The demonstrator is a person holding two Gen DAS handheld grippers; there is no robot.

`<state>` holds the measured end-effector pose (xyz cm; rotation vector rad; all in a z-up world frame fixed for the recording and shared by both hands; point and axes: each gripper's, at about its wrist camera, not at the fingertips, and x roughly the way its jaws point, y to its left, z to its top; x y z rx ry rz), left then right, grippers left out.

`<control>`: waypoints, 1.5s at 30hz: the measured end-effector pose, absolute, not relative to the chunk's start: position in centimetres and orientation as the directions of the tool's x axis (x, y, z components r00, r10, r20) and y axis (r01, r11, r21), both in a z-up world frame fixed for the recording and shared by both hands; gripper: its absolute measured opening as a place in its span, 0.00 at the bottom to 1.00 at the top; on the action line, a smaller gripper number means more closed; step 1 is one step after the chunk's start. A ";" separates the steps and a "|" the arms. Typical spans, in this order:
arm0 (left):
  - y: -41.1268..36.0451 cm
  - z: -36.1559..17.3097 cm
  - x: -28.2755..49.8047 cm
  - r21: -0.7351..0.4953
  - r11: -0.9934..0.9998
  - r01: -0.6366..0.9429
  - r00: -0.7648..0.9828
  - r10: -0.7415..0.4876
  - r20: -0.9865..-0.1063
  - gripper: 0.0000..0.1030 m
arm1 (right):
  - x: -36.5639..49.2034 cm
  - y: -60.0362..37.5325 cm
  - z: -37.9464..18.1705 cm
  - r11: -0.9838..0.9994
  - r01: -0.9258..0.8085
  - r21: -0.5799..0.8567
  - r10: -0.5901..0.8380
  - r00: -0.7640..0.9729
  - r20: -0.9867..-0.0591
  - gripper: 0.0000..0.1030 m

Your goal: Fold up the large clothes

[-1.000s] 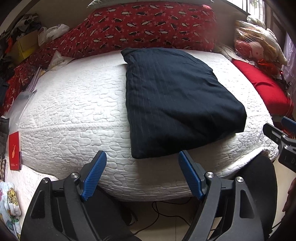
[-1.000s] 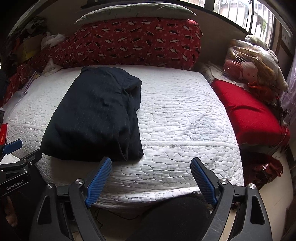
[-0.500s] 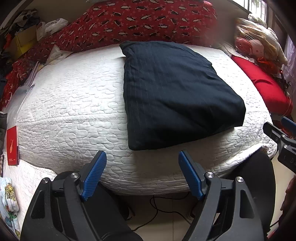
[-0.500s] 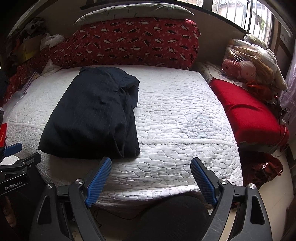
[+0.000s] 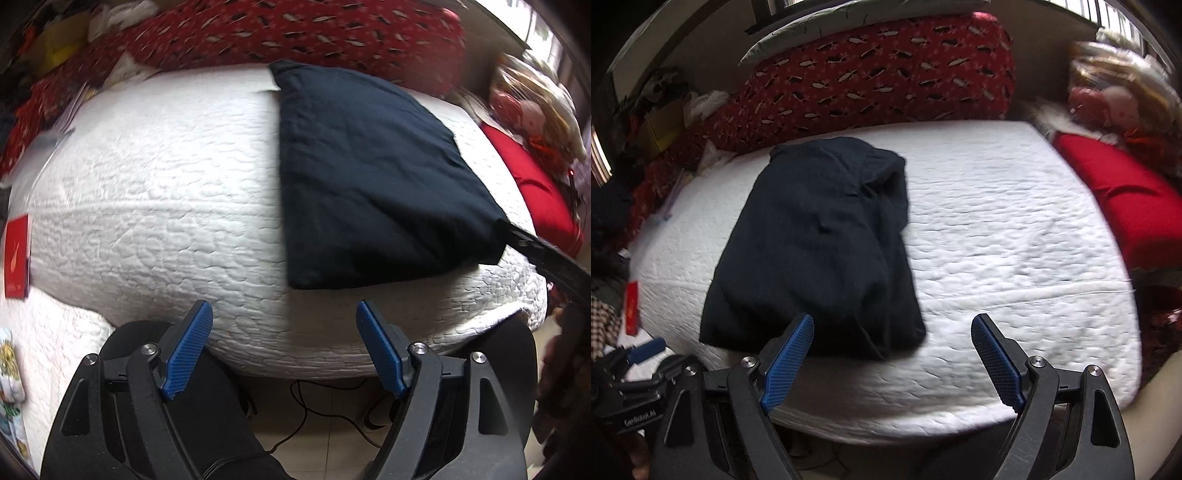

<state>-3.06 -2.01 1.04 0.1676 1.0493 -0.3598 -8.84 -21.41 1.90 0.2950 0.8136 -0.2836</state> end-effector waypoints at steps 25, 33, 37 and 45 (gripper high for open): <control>-2.7 1.4 -0.1 -0.084 0.925 0.370 0.421 -0.247 -0.873 0.78 | -7.3 -25.2 -1.7 0.866 0.500 0.008 -0.299 0.530 -0.794 0.99; -5.1 1.3 -3.0 -0.041 0.895 0.445 0.434 -0.255 -0.864 0.78 | -12.4 -20.9 1.8 0.908 0.419 -0.005 -0.274 0.587 -0.762 1.00; -5.5 1.2 -4.0 -0.045 0.884 0.466 0.423 -0.267 -0.866 0.78 | -14.1 -19.2 2.6 0.908 0.413 -0.074 -0.334 0.604 -0.723 1.00; -5.6 1.6 -5.3 -0.038 0.880 0.473 0.446 -0.277 -0.851 0.78 | -15.1 -19.2 3.5 0.907 0.415 -0.072 -0.342 0.627 -0.700 1.00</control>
